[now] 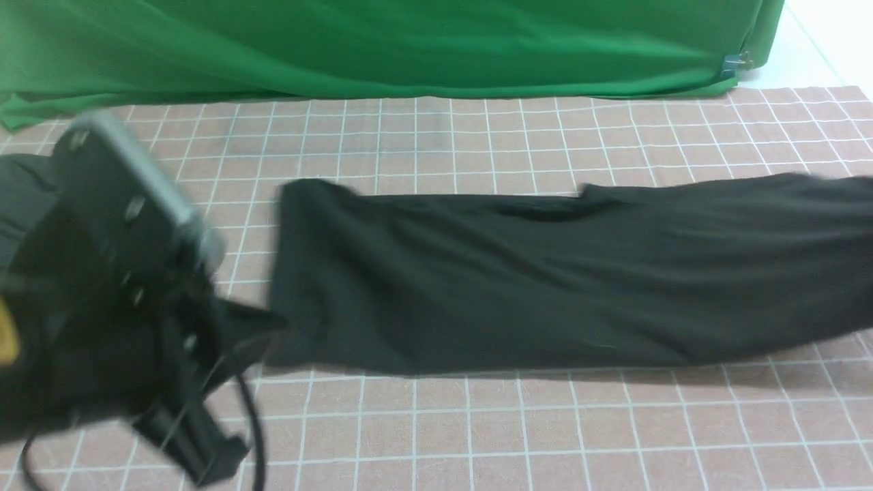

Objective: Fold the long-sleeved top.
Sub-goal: Use the right arm to drag the right edge of the fabric to the left and folds it over the left edge

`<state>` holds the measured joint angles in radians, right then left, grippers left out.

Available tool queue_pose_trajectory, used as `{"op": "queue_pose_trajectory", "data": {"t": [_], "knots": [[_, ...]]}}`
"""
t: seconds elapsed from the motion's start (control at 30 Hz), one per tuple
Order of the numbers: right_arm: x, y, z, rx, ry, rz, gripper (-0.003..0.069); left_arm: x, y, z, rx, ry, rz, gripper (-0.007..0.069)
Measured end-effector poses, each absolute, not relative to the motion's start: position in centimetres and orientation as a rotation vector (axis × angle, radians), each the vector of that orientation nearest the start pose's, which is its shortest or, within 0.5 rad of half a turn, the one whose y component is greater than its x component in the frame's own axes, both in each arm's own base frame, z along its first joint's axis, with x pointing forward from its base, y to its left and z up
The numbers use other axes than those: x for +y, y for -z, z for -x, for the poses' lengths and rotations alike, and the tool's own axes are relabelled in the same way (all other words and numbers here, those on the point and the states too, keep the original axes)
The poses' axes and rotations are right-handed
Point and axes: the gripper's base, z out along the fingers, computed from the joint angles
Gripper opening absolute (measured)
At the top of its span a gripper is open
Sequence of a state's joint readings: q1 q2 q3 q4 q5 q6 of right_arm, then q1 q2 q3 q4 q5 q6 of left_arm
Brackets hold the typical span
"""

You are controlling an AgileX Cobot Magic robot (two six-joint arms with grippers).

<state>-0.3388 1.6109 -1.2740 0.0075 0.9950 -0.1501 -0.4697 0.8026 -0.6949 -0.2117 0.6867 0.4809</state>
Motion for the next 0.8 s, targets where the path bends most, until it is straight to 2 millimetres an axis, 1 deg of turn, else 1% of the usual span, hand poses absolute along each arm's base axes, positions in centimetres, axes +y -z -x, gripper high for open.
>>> {"op": "queue_pose_trajectory", "data": {"t": [0.03,0.1,0.23,0.4,0.5,0.57,0.6,0.63,0.67,0.73,0.8], "knots": [[-11.1,-28.7,-30.1,2.790,0.122,-0.289,0.0099,-7.7,-30.9,-12.6,2.060,0.223,-0.934,0.0017],[-11.1,-30.3,-29.0,2.749,0.136,-0.303,0.0099,-7.4,-30.7,-12.2,2.034,0.215,-0.922,0.0017],[-9.8,-32.1,-28.3,2.696,0.105,-0.270,0.0099,-7.1,-30.9,-11.8,1.995,0.203,-0.905,0.0017],[-6.8,-34.1,-27.6,2.623,0.016,-0.180,0.0099,-7.0,-31.0,-11.7,1.985,0.197,-0.901,0.0017],[-4.5,-35.5,-27.0,2.570,-0.046,-0.104,0.0099,-7.0,-30.9,-11.7,1.987,0.196,-0.902,0.0017],[-3.2,-36.1,-26.9,2.542,-0.102,-0.068,0.0099,-7.0,-30.9,-11.7,1.990,0.198,-0.897,0.0017],[-3.2,-36.1,-26.9,2.540,-0.107,-0.069,0.0099,-7.0,-30.9,-11.7,1.991,0.199,-0.895,0.0017],[-2.1,-36.3,-27.0,2.518,-0.167,-0.049,0.0099,-7.0,-30.9,-11.7,1.995,0.202,-0.892,0.0017],[-1.6,-36.4,-27.1,2.506,-0.203,-0.038,0.0099,-7.0,-30.9,-11.7,1.995,0.202,-0.892,0.0017],[-1.0,-36.5,-27.2,2.490,-0.241,-0.029,0.0099,-7.0,-30.9,-11.7,1.997,0.202,-0.893,0.0017],[0.0,-36.7,-27.4,2.457,-0.322,-0.021,0.0099,-7.0,-30.9,-11.7,1.997,0.203,-0.893,0.0017]]}}
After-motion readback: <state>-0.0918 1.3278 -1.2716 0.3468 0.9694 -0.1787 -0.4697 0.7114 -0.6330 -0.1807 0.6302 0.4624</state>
